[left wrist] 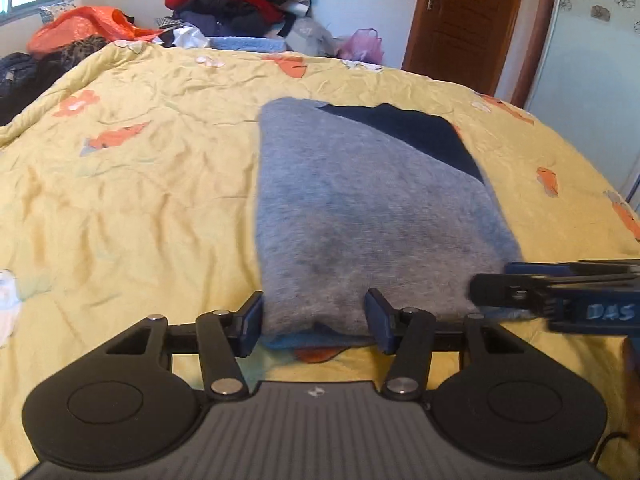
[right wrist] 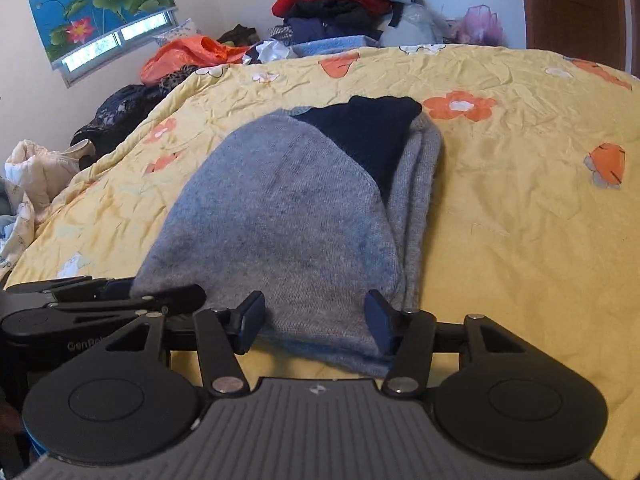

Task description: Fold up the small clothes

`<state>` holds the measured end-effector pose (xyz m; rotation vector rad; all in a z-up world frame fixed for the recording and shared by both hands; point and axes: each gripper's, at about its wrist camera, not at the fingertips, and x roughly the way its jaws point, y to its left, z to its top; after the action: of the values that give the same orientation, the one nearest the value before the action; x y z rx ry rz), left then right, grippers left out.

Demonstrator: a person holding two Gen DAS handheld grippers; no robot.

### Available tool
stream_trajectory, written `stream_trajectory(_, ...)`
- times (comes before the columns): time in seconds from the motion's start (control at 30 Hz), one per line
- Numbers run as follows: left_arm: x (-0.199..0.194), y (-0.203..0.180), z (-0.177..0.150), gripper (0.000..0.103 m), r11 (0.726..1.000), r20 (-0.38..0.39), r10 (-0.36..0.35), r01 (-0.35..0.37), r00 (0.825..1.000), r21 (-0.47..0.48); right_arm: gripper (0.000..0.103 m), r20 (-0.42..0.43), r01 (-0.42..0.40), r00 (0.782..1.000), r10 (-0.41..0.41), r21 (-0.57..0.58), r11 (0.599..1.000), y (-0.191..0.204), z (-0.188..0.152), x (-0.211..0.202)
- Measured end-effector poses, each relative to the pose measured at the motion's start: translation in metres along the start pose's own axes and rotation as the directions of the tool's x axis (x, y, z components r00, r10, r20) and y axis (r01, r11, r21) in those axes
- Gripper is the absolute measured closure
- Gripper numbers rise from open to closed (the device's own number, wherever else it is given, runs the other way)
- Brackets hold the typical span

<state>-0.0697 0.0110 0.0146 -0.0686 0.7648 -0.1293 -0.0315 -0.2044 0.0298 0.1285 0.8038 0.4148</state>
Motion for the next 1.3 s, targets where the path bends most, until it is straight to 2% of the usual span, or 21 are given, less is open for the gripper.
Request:
stream_trajectory(0.07,-0.008,0.002,-0.003,0.049,1.0,0.001,0.0,0.0,1.0,0.011,0.046,0.014,-0.003,1.0,0.002,0.03,1.0,-0.001,-0.001,-0.015)
stream_trajectory(0.1,-0.014,0.001,-0.006,0.05,1.0,0.005,-0.003,0.003,1.0,0.009,0.038,0.029,0.0,1.0,-0.001,0.035,0.999,0.001,-0.004,-0.024)
stream_trajectory(0.13,-0.02,0.0,-0.009,0.05,1.0,0.014,-0.012,0.012,1.0,0.007,0.023,0.044,0.014,0.999,-0.015,0.035,0.999,0.002,-0.007,-0.031)
stream_trajectory(0.17,-0.024,-0.002,-0.013,0.049,1.0,0.022,-0.021,0.021,1.0,0.009,0.016,0.055,0.047,0.997,-0.049,0.044,0.998,0.002,-0.012,-0.036)
stream_trajectory(0.2,-0.026,-0.004,-0.017,0.041,1.0,0.029,-0.027,0.027,0.999,0.011,0.011,0.058,0.073,0.995,-0.076,0.053,0.996,0.002,-0.017,-0.039)
stream_trajectory(0.23,-0.026,-0.007,-0.021,0.027,0.999,0.032,-0.03,0.03,0.999,0.013,0.011,0.046,0.091,0.995,-0.093,0.052,0.994,0.001,-0.023,-0.039)
stream_trajectory(0.3,-0.018,-0.01,-0.03,0.013,1.0,0.022,-0.004,0.004,1.0,0.007,0.01,0.01,0.146,0.989,-0.147,0.046,0.988,0.001,-0.034,-0.031)
stream_trajectory(0.37,-0.015,-0.015,-0.035,0.012,0.999,0.057,0.033,-0.035,0.998,0.037,0.007,-0.001,0.205,0.979,-0.205,0.034,0.978,0.004,-0.043,-0.022)
stream_trajectory(0.4,-0.012,-0.018,-0.036,0.011,0.997,0.058,0.046,-0.049,0.997,0.056,0.001,0.014,0.237,0.971,-0.238,0.012,0.971,0.008,-0.046,-0.018)
stream_trajectory(0.43,-0.01,-0.02,-0.036,0.006,0.996,0.052,0.056,-0.06,0.997,0.073,0.0,0.003,0.274,0.962,-0.274,0.001,0.962,0.011,-0.047,-0.013)
stream_trajectory(0.5,-0.006,-0.021,-0.035,0.002,0.993,0.038,0.091,-0.093,0.995,0.078,0.0,0.009,0.33,0.944,-0.33,-0.029,0.944,0.019,-0.049,-0.006)
stream_trajectory(0.57,-0.005,-0.016,-0.033,0.0,0.994,0.036,0.094,-0.095,0.995,0.049,0.0,0.041,0.357,0.934,-0.356,-0.019,0.934,0.019,-0.051,-0.002)
stream_trajectory(0.67,-0.003,-0.017,-0.034,0.0,0.993,0.038,0.101,-0.103,0.994,0.057,0.0,0.104,0.37,0.924,-0.367,-0.014,0.929,0.017,-0.057,0.0)
stream_trajectory(1.1,-0.005,-0.018,-0.036,0.0,0.993,0.045,0.106,-0.108,0.993,0.051,0.0,0.126,0.371,0.921,-0.367,-0.009,0.928,0.016,-0.06,-0.001)
stream_trajectory(1.3,-0.007,-0.016,-0.038,0.0,0.993,0.048,0.098,-0.101,0.994,0.056,0.0,0.12,0.358,0.928,-0.353,-0.025,0.933,0.017,-0.062,-0.003)
